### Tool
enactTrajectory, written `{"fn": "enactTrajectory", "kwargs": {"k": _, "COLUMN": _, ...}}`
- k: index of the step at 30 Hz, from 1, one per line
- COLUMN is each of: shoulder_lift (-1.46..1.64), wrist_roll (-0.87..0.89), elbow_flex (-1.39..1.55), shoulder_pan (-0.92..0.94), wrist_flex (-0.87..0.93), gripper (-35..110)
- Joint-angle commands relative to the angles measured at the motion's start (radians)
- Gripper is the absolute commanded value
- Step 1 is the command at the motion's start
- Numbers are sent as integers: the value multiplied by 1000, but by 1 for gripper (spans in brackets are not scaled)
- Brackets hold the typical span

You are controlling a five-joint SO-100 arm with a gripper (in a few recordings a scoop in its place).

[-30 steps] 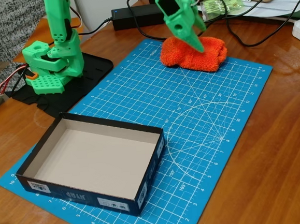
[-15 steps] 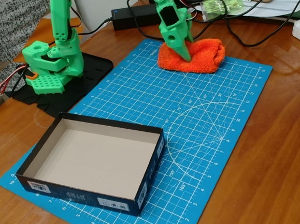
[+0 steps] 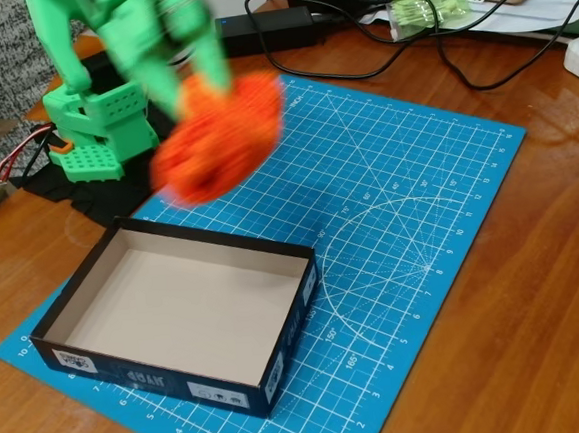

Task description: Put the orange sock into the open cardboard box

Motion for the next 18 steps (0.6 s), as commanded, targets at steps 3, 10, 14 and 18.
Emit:
{"fn": "enactTrajectory", "kwargs": {"k": 3, "shoulder_lift": -84, "wrist_roll": -216, "elbow_flex": 192, "shoulder_pan": 77, "wrist_flex": -143, "gripper": 0}}
{"fn": "enactTrajectory", "kwargs": {"k": 10, "shoulder_lift": -244, "wrist_roll": -417, "elbow_flex": 216, "shoulder_pan": 77, "wrist_flex": -285, "gripper": 0}}
{"fn": "enactTrajectory", "kwargs": {"k": 14, "shoulder_lift": -308, "wrist_roll": -462, "elbow_flex": 256, "shoulder_pan": 77, "wrist_flex": -414, "gripper": 0}}
{"fn": "enactTrajectory", "kwargs": {"k": 18, "shoulder_lift": -356, "wrist_roll": -509, "elbow_flex": 278, "shoulder_pan": 98, "wrist_flex": -489, "gripper": 0}}
